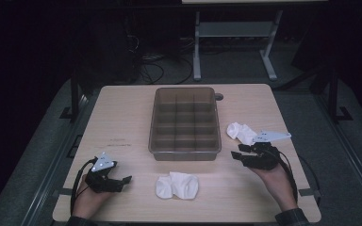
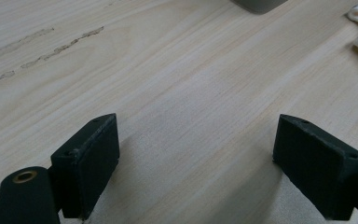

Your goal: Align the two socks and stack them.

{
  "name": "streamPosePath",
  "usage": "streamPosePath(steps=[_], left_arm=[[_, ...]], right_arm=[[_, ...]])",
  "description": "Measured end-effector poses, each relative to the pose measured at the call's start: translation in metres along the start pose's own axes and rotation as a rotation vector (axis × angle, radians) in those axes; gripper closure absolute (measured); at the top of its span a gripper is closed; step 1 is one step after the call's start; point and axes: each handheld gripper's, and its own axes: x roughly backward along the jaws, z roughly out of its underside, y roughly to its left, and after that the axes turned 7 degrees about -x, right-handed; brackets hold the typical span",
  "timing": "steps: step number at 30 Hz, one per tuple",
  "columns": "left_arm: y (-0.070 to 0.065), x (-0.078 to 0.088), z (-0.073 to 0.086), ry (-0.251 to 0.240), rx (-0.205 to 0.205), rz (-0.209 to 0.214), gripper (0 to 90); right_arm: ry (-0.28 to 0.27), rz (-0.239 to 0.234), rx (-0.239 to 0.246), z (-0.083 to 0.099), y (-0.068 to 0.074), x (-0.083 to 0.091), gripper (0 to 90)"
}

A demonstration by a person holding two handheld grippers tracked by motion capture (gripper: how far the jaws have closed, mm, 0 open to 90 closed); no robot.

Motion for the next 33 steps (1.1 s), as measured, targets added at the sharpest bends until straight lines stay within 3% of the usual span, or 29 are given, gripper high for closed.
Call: streamPosePath(steps=[33], left_arm=[[0.0,0.0,0.0,0.004,-0.001,0.001,14.1]], right_arm=[[-0.002,0.028,-0.029,-0.032,-0.042,-0.005,55.3]])
